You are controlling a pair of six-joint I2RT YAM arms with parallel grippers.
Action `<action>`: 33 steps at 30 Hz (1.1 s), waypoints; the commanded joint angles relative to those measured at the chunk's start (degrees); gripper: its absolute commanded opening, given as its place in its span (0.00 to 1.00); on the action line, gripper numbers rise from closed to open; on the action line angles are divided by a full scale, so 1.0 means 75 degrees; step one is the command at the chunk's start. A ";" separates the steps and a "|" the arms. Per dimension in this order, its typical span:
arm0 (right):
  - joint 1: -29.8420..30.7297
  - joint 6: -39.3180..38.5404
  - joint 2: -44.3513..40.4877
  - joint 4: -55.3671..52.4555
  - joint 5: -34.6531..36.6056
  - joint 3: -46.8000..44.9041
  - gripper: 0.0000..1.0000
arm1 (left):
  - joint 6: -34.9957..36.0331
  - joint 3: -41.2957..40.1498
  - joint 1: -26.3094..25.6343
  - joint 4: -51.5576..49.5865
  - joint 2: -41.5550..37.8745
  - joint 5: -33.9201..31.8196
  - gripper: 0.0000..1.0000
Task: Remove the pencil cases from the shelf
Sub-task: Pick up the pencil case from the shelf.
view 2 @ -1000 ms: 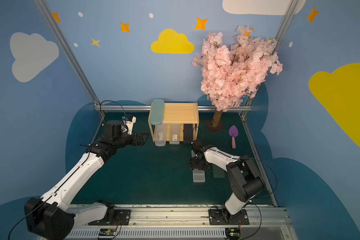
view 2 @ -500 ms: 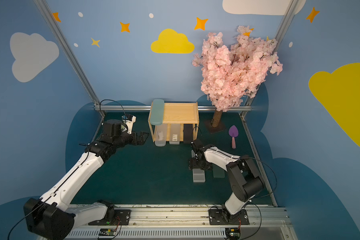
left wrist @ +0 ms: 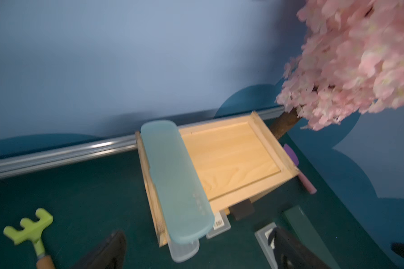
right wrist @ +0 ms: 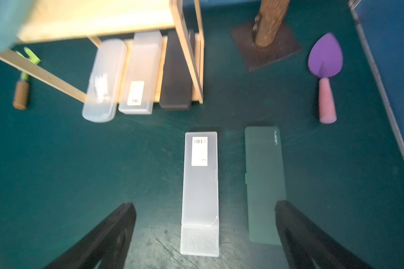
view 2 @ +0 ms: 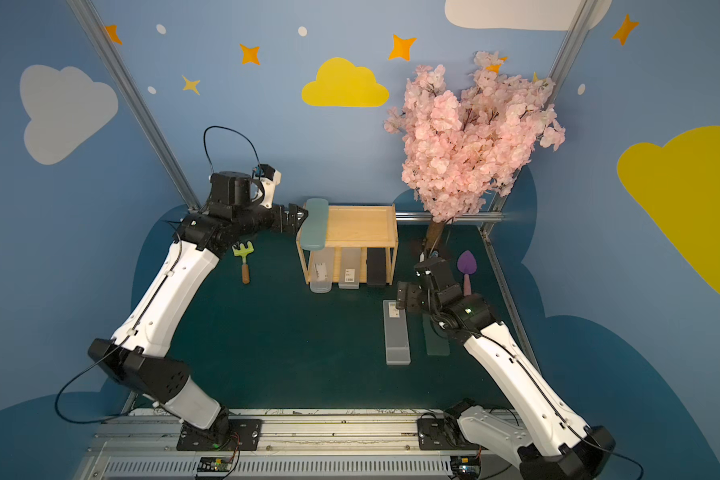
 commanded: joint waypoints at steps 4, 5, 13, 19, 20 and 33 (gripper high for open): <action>-0.0283 -0.0351 -0.0107 -0.0040 0.0022 0.0108 0.98 | 0.0194 0.3596 -0.0611 -0.2746 0.2702 -0.1247 1.00; -0.0309 -0.0362 -0.0071 -0.0046 -0.0046 0.0042 0.98 | 0.0187 0.4179 -0.0737 -0.2977 0.3101 -0.1478 1.00; -0.0479 -0.0310 -0.0034 0.0095 -0.0566 -0.0440 0.98 | -0.0023 0.5528 -0.0992 -0.3445 0.4471 -0.2618 1.00; -0.0670 -0.0422 -0.0051 0.0090 -0.0846 -0.0642 0.98 | -0.0205 0.5416 -0.1019 -0.3238 0.4447 -0.3125 1.00; -0.0699 -0.0426 -0.0057 0.0095 -0.0897 -0.0678 0.98 | -0.0211 0.5289 -0.1021 -0.3110 0.4381 -0.3125 1.00; -0.1094 -0.0467 -0.0285 -0.0061 -0.1290 -0.0857 0.98 | -0.0646 0.4514 -0.1019 -0.2550 0.4360 -0.3367 1.00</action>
